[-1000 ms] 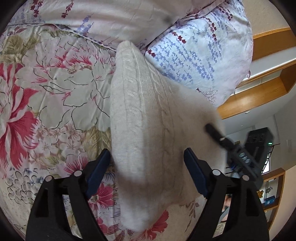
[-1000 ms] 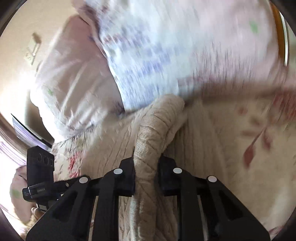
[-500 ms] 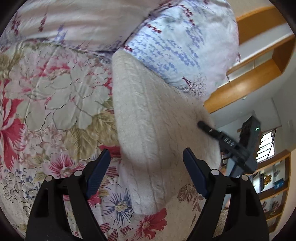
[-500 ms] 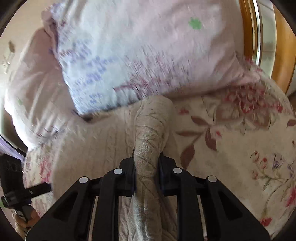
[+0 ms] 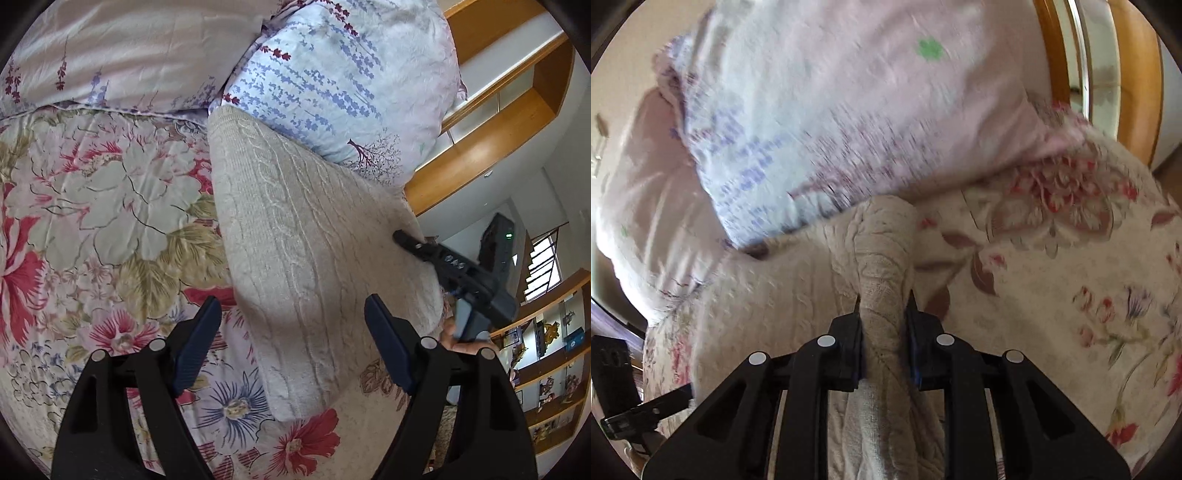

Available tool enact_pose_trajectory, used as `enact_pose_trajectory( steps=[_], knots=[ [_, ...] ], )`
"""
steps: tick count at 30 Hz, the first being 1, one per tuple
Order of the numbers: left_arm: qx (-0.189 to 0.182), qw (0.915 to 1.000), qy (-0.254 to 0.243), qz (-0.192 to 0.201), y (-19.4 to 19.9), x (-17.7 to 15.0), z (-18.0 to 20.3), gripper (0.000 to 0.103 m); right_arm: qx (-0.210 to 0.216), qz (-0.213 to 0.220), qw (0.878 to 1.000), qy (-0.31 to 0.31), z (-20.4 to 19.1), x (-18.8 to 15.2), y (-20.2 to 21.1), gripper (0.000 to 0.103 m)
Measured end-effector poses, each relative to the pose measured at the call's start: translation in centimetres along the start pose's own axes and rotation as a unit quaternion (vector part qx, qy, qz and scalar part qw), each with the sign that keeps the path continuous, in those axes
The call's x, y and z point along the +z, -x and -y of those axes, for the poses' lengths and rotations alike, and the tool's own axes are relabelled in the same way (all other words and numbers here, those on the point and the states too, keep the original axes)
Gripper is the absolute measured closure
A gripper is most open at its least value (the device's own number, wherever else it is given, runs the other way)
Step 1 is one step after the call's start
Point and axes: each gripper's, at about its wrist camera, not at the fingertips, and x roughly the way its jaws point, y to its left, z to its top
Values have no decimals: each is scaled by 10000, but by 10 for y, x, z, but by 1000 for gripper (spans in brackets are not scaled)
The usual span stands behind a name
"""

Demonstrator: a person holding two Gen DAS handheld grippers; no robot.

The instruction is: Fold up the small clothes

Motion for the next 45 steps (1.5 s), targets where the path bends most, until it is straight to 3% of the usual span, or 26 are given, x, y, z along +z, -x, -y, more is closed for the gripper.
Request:
enact_pose_trajectory(
  steps=[2,4,6,8,17,19,20,21,25,29,38,42,44,45],
  knots=[
    [-31,10000,41,-66,-3,-1,0,24,81,-40,9998,-192,6,-1,-1,81],
    [-23,9999,17,-102,-4,-3,1,24,192,-86,9991,-368,9,0,4,72],
    [-40,9999,4,-131,-5,-5,1,25,208,-75,9988,-431,14,0,15,56],
    [-60,9998,49,-165,-7,-5,0,27,260,-42,9986,-463,20,-3,26,51],
    [-9,9995,120,-299,-20,-10,0,29,938,-371,9934,-550,31,-30,35,51],
    [4,9994,136,-325,-23,-9,1,36,956,-432,9940,-296,25,-33,34,66],
    [0,9993,153,-347,-25,-10,2,44,964,-452,9942,-180,21,-35,31,89],
    [-37,9991,194,-375,-26,-10,2,49,974,-422,9943,-122,18,-36,33,91],
    [-2,9993,197,-303,-24,-13,2,67,894,-5,9960,43,14,-34,55,92],
    [-39,9992,269,-287,-21,-19,-3,77,570,-216,9981,-1,24,-41,44,93],
    [-18,9994,289,-206,-24,-27,-7,77,551,-326,9979,-92,33,-47,33,93],
    [194,9997,46,-168,-19,-32,-2,75,527,-329,9980,-129,35,-49,31,92],
    [395,9989,-159,-173,-18,-31,6,67,470,-339,9983,-89,34,-48,31,89],
    [459,9985,-220,-180,-17,-31,9,63,403,-335,9986,-56,32,-45,34,82]
  ],
)
